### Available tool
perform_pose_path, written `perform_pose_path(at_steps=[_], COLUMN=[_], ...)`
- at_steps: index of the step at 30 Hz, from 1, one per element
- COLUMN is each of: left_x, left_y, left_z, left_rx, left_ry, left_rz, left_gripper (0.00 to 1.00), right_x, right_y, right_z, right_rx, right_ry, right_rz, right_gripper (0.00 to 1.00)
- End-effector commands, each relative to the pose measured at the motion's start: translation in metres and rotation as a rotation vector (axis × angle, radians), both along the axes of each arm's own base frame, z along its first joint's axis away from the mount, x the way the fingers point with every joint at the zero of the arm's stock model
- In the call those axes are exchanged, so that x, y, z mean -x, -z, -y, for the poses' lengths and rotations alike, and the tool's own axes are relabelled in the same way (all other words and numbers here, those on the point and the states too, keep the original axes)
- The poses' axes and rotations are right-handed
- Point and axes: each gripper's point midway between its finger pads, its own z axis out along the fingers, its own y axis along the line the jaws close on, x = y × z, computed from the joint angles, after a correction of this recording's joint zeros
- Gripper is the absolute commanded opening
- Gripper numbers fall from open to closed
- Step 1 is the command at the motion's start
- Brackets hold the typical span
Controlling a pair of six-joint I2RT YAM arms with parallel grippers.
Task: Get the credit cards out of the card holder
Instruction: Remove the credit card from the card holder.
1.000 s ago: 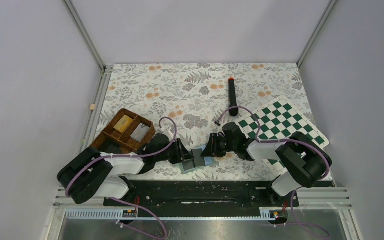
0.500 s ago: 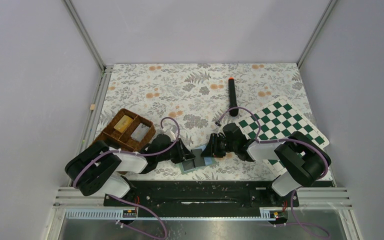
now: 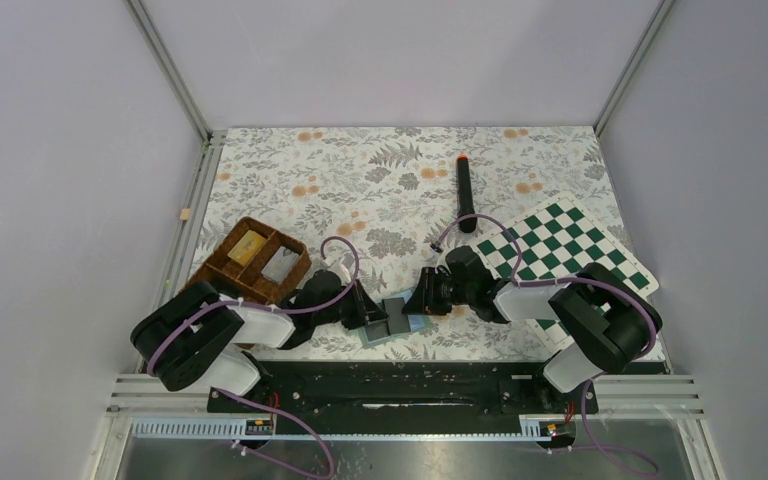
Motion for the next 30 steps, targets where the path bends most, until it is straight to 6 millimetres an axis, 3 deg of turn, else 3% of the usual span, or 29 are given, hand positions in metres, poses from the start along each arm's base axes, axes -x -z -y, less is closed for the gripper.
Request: perform_pose_path(at_steps=[1, 4, 26, 30], left_x=[-0.002, -0.001, -0.002, -0.002], left_y=[-0.006, -0.008, -0.001, -0.001], left_z=[-0.002, -0.002, -0.019, -0.021], left_rx=[0.021, 0.026, -0.019, -0.027], left_ry=[-0.015, -0.010, -0.020, -0.016], left_rz=[0.043, 0.049, 0.050, 0.055], left_gripper=[0.06, 0.00, 0.00, 0.09], right_x=[-0.001, -0.001, -0.002, -0.002], right_y=[0.013, 0.014, 0.014, 0.013], right_z=[0.010, 0.010, 0.010, 0.011], right_rx=[0.049, 0.050, 0.055, 0.056], right_ry=[0.031, 0.032, 0.027, 0.029], right_rz=[-0.007, -0.009, -0.007, -0.003], right_gripper=[0.32, 0.31, 0.31, 0.31])
